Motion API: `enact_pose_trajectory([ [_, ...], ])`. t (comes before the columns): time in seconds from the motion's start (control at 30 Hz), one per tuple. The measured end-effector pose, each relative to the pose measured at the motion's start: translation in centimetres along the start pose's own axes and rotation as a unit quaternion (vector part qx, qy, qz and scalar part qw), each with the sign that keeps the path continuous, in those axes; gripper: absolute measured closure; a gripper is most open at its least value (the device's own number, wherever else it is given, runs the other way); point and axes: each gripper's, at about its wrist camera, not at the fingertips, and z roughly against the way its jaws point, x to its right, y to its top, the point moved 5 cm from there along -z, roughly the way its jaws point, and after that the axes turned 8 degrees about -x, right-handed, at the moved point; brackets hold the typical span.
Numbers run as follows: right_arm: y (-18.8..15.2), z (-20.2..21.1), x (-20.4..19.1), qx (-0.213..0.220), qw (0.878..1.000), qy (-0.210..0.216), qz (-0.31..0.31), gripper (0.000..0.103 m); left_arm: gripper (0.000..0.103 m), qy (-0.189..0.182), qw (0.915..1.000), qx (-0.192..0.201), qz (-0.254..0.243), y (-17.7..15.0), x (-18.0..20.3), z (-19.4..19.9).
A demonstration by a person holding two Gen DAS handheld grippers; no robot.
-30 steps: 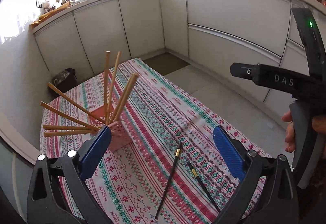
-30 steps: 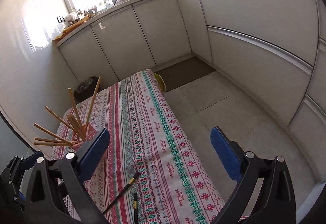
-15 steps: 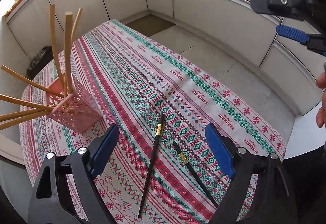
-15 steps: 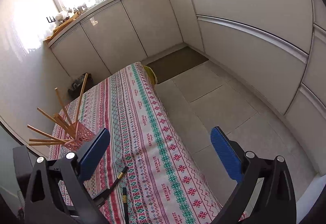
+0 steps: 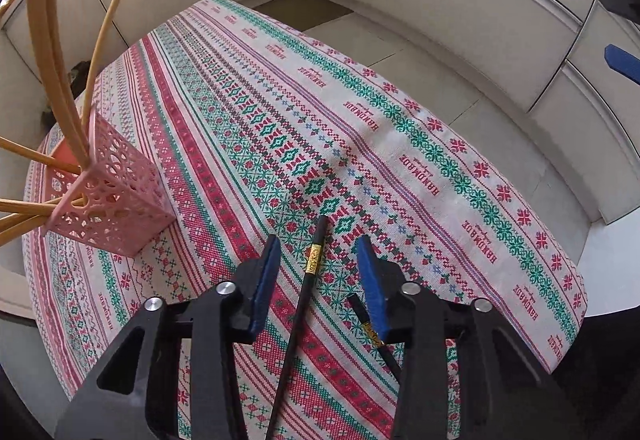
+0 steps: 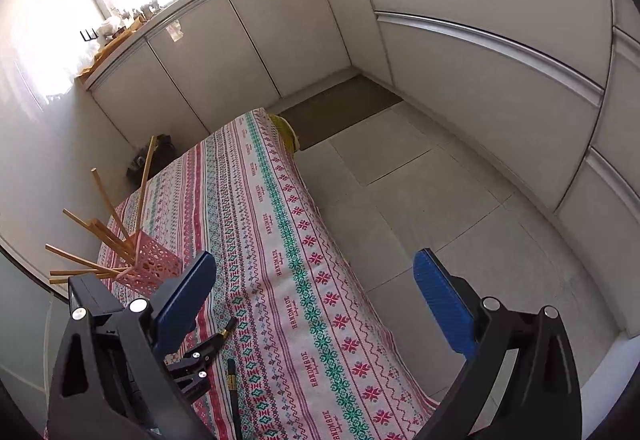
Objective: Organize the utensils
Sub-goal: 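Move the left tool to the dark chopsticks and grasp one, then lift the dark chopstick upright with the left tool while the right tool grasps another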
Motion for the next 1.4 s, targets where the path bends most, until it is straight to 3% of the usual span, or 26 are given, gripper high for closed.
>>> enact_pose_trajectory([
  [0.17,-0.5,-1.5,0.4,-0.043,0.999,-0.005,-0.002,0.007,0.073,0.003,0.9997,-0.021,0.015,0.0,-0.9,-1.3],
  [0.2,-0.6,-1.8,0.5,-0.051,0.999,-0.006,-0.001,0.007,0.075,0.001,0.9996,-0.024,0.016,0.0,-1.0,-1.7],
  [0.23,-0.8,-2.0,0.5,-0.058,0.998,-0.009,0.0,0.007,0.083,0.0,0.9994,-0.032,0.015,0.0,-1.0,-2.1],
  [0.33,-1.2,-2.7,0.6,-0.076,0.997,-0.015,0.003,0.007,0.089,-0.002,0.9978,-0.066,0.012,-0.6,-1.0,-3.4],
  [0.57,-2.1,-4.3,0.6,-0.114,0.993,-0.011,-0.001,0.007,0.097,-0.048,0.9964,-0.059,0.036,-1.7,-2.4,-3.5],
  [0.7,-3.8,-6.3,-1.3,-0.153,0.988,-0.015,0.029,0.007,0.097,-0.055,0.994,-0.056,0.076,-4.2,-3.9,-2.8],
  [0.9,-8.2,-10.2,-6.6,-0.21,0.973,-0.023,0.097,0.013,0.097,-0.048,0.9917,0.008,0.119,-8.7,-6.2,2.6],
  [1.0,-9.9,-12.3,-9.1,-0.246,0.96,-0.034,0.126,0.033,0.097,-0.057,0.9875,0.052,0.137,-10.2,-7.5,6.0],
  [1.07,-10.6,-13.7,-10.1,-0.267,0.952,-0.053,0.141,0.058,0.097,-0.063,0.9837,0.075,0.151,-11.3,-8.6,7.6],
  [1.1,-10.9,-14.5,-10.3,-0.28,0.947,-0.064,0.145,0.062,0.097,-0.066,0.9817,0.084,0.158,-11.5,-8.8,8.5],
  [1.3,-11.0,-16.0,-11.6,-0.317,0.932,-0.089,0.15,0.062,0.097,-0.07,0.9734,0.124,0.179,-12.1,-11.2,11.3],
  [1.4,-10.9,-16.0,-11.4,-0.316,0.932,-0.105,0.147,0.063,0.097,-0.076,0.9709,0.138,0.18,-12.3,-11.6,12.2],
])
